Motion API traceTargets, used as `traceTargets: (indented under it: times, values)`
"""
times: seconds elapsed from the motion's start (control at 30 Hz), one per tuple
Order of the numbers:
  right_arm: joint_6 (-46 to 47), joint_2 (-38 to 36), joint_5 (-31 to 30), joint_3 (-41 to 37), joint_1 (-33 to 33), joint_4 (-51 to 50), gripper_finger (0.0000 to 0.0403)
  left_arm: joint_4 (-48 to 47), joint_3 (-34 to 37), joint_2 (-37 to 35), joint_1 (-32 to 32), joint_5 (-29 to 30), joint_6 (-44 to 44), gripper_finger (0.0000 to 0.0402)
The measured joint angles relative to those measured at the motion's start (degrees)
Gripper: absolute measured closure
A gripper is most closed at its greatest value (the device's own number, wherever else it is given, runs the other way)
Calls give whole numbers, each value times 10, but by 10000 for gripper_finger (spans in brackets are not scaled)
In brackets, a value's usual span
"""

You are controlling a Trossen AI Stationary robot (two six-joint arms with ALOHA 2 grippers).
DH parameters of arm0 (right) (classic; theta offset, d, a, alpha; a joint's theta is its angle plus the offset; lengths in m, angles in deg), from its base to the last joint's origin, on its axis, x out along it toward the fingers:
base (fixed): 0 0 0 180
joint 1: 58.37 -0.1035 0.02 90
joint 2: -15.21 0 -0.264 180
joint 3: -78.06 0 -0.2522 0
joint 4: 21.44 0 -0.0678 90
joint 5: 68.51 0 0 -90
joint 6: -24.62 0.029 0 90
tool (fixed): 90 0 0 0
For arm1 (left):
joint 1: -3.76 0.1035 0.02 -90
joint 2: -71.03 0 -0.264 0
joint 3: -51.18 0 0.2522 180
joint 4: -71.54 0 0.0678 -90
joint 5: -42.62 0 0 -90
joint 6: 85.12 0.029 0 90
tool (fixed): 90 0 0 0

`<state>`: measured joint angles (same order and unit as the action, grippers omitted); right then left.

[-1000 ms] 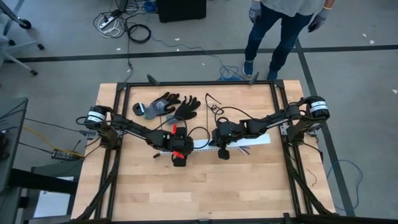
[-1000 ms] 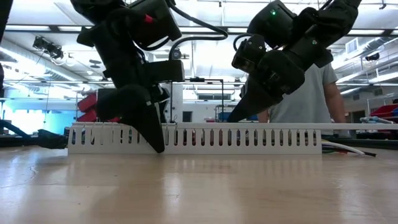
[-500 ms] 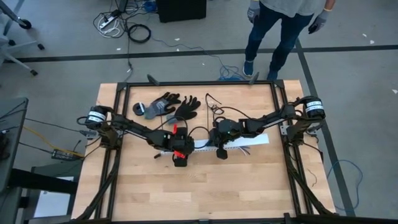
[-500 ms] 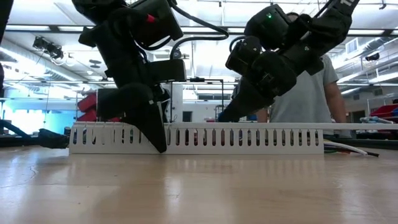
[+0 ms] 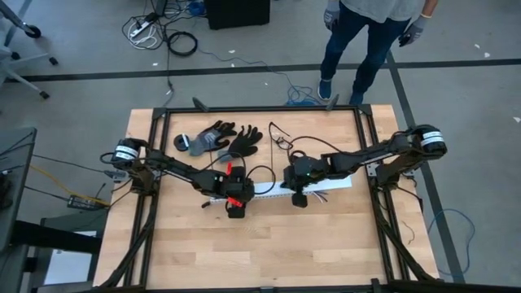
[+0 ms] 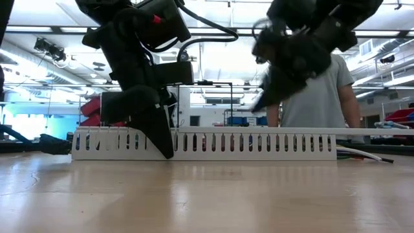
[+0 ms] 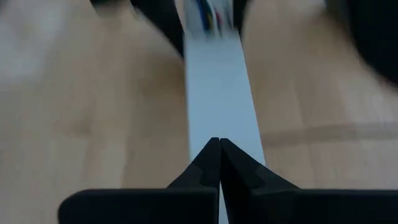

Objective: Ziptie cables
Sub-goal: Close the white cable duct

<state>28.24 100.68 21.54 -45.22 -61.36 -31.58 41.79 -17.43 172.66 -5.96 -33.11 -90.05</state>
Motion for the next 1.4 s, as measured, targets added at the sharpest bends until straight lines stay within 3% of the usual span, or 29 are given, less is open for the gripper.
traceTargets:
  times: [0.17,0.4,0.53,0.67,0.83,1.1,1.4]
  values:
    - [10,29,-7,0,0,-33,402,0,0,0,0,0,0,163]
    - [2,132,34,9,11,100,402,-14,2,-2,0,-3,3,163]
    - [-12,170,59,35,18,125,402,-12,2,-2,0,-5,3,163]
    - [-23,172,62,43,18,114,402,-15,2,-2,-1,11,2,160]
    - [-17,164,54,45,17,95,403,-84,-26,-4,-3,45,0,137]
    - [-8,163,60,44,11,86,403,-180,-57,-8,-20,45,0,103]
    - [-4,163,73,43,-1,87,403,-162,-22,-10,-19,41,-23,102]
